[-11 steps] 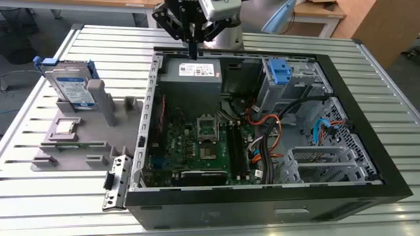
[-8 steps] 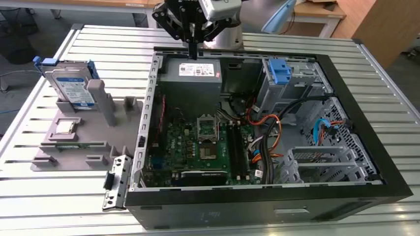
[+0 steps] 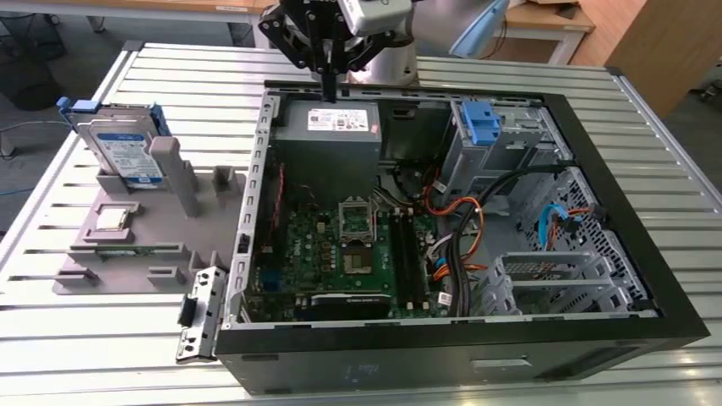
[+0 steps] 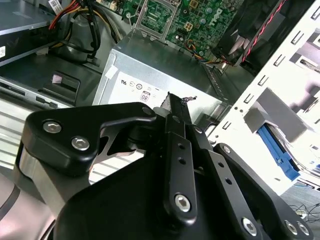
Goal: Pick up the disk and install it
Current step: 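Reach for the disk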
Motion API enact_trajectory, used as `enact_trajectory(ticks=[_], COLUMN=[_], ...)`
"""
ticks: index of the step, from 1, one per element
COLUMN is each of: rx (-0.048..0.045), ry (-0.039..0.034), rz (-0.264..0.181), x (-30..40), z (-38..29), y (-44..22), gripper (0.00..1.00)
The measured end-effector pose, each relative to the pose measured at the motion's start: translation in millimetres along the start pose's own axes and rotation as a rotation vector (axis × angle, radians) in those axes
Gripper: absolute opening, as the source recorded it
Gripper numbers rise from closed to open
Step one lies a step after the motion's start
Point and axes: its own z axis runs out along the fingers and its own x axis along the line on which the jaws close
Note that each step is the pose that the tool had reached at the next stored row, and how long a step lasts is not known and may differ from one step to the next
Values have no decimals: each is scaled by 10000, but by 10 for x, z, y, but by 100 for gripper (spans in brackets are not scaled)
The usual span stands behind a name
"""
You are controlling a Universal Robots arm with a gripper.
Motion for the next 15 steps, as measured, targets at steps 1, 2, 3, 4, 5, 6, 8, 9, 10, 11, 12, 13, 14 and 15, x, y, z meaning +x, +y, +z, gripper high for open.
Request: enact_trajectory(ticks=[1, 2, 3, 4, 5, 6, 8, 9, 10, 11, 12, 13, 14, 15], rx=[0, 0, 0, 0, 0, 0, 0, 0, 0, 0, 0, 0, 0, 0], ry=[0, 1, 0, 0, 0, 0, 0, 0, 0, 0, 0, 0, 0, 0], rz=[0, 0, 0, 0, 0, -1, 2, 1, 0, -1, -2, 0, -1, 0], x=[4, 6, 7, 8, 8, 8, 16, 20, 23, 23, 23, 25, 26, 26], z=[0, 0, 0, 0, 0, 0, 0, -1, -1, -1, -1, -1, -1, -1], y=[0, 0, -1, -1, -1, -1, -2, -2, -2, -2, -2, -2, -2, -2], gripper=[10, 10, 10, 10, 10, 10, 10, 10, 10, 10, 10, 10, 10, 10])
